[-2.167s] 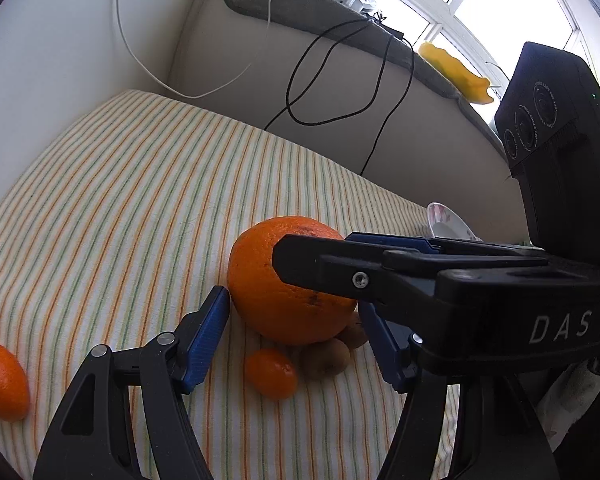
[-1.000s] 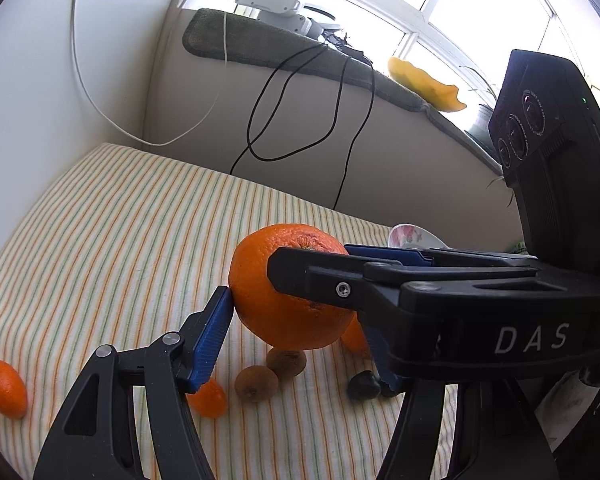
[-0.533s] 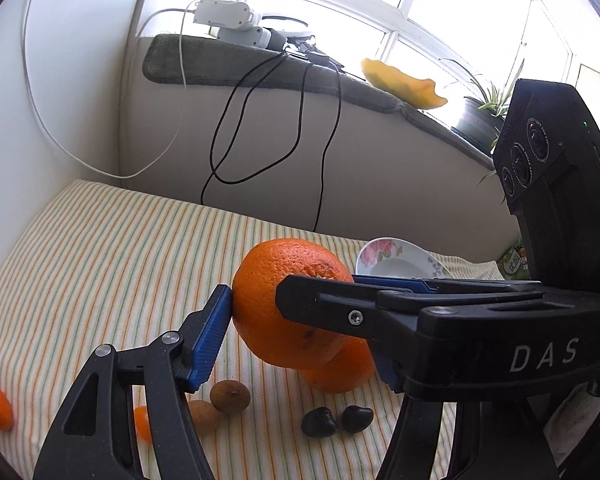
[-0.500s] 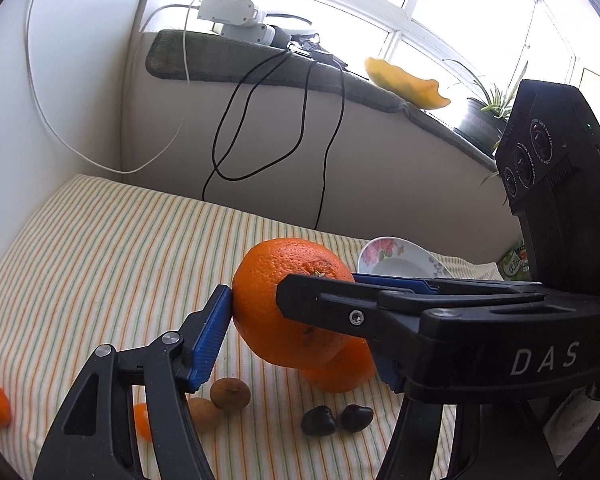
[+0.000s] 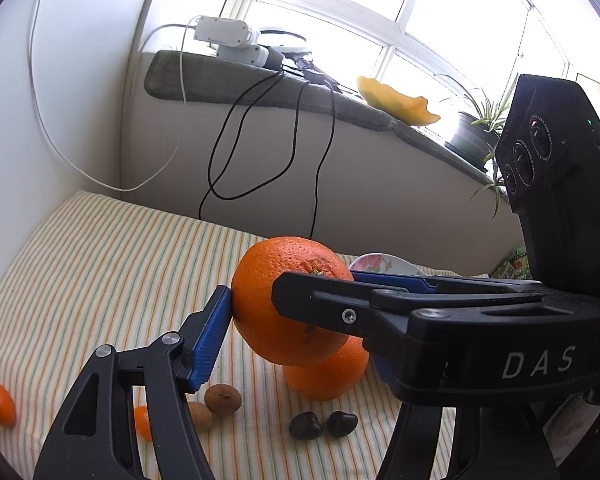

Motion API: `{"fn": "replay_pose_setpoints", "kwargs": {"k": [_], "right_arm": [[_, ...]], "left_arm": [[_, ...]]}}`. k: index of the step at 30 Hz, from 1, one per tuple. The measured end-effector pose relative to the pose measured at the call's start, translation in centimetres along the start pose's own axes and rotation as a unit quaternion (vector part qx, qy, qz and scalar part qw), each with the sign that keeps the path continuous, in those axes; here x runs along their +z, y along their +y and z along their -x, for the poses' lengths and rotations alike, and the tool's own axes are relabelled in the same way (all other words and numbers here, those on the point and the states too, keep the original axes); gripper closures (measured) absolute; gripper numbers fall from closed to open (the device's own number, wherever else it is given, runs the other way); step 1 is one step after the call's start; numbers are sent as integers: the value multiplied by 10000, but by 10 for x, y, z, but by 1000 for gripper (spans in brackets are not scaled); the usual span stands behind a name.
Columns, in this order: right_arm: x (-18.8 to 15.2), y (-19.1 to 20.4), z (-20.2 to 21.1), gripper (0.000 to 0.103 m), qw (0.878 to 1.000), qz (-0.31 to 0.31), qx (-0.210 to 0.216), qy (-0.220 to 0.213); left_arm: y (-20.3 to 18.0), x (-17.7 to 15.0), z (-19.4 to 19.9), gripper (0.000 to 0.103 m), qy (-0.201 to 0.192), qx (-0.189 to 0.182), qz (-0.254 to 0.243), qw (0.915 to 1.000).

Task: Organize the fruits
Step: 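Lift the large orange with both tools and carry it over the plate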

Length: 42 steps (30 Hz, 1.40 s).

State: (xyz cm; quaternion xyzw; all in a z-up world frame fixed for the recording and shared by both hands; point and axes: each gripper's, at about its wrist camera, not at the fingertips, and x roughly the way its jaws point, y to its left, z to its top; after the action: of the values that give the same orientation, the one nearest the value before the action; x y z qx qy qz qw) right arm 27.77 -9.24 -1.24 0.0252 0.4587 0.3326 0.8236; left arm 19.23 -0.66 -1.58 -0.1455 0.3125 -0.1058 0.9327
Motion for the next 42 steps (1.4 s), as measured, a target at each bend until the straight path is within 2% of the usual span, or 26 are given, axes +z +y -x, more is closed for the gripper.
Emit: {"fn": "replay_pose_setpoints", "kwargs": {"k": [9, 19, 28, 42], "right_arm": [[-2, -27, 33, 36, 9997, -82, -177, -158], [8, -104, 57, 37, 9970, -544, -396, -394], [5, -171, 56, 37, 9928, -1015, -471, -417], [-6, -197, 45, 37, 9906, -1228, -499, -346]], "left_arm": [[-31, 10, -19, 40, 49, -194, -199, 9996], [-83, 30, -80, 40, 397, -486, -550, 9965], [-119, 26, -134, 40, 873, -569, -859, 9908], [-132, 13, -160, 40, 1237, -514, -1001, 9859]]}}
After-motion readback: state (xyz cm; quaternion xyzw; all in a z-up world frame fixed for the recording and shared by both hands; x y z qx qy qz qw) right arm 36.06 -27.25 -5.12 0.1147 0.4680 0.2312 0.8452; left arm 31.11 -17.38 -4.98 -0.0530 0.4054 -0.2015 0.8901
